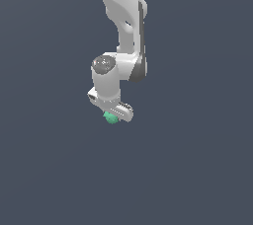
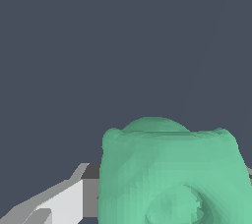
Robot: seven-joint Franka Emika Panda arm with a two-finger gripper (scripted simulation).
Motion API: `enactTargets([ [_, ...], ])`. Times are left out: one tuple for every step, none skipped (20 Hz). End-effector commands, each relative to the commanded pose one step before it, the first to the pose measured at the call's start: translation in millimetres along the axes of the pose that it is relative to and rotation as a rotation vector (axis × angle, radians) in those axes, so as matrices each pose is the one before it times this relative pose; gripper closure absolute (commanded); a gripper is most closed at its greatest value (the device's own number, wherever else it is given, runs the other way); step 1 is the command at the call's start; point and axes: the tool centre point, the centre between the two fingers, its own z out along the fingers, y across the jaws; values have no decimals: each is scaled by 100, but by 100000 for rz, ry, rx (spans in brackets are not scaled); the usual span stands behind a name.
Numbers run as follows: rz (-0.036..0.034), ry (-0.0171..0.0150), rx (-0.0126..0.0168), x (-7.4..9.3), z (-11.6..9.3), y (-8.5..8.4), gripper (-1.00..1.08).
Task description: Pick up the object and move it to a goal position.
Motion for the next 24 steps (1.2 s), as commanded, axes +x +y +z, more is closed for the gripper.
enactTargets([
  [7, 99, 60, -290, -2146, -448, 108],
  [0, 0, 0, -139, -957, -202, 108],
  [0, 0, 0, -144, -1006, -211, 108],
  [0, 0, 0, -150, -1054, -221, 108],
  [65, 23, -69, -142, -1096, -204, 108],
  [0, 0, 0, -159, -1145, -239, 108],
  [0, 0, 0, -163, -1185, -246, 108],
  [0, 0, 0, -164, -1205, -250, 108],
  [33, 27, -55, -160, -1214, -245, 108],
  [0, 0, 0, -161, -1208, -251, 108],
  [0, 0, 0, -157, -1191, -248, 108],
  [32, 28, -55, -151, -1175, -241, 108],
  [0, 0, 0, -149, -1161, -243, 108],
  [0, 0, 0, -146, -1147, -242, 108],
  [0, 0, 0, -142, -1135, -241, 108],
  [29, 30, -55, -139, -1125, -239, 108],
  [0, 0, 0, -136, -1113, -239, 108],
  [0, 0, 0, -133, -1103, -239, 108],
  [0, 0, 0, -129, -1094, -239, 108],
  [0, 0, 0, -126, -1084, -239, 108],
  [0, 0, 0, -122, -1075, -240, 108],
  [0, 0, 0, -119, -1066, -240, 108],
  [0, 0, 0, -115, -1056, -241, 108],
  [0, 0, 0, -108, -1030, -238, 108],
])
